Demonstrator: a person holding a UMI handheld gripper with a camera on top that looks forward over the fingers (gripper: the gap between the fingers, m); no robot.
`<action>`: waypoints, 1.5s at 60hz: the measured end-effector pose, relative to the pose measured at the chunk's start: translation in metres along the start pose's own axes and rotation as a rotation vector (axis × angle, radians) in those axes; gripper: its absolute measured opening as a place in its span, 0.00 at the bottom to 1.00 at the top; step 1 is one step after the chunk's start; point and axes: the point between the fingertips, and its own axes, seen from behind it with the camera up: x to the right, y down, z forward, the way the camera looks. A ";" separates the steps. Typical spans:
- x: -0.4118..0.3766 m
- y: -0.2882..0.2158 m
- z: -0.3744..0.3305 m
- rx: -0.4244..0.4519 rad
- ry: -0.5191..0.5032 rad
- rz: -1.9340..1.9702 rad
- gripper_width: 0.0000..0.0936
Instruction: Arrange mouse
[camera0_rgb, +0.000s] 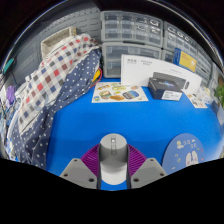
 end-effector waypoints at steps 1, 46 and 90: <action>0.000 0.001 0.000 -0.009 -0.007 -0.006 0.37; 0.174 -0.153 -0.180 0.309 -0.060 -0.089 0.34; 0.220 0.047 -0.055 -0.028 0.007 -0.018 0.40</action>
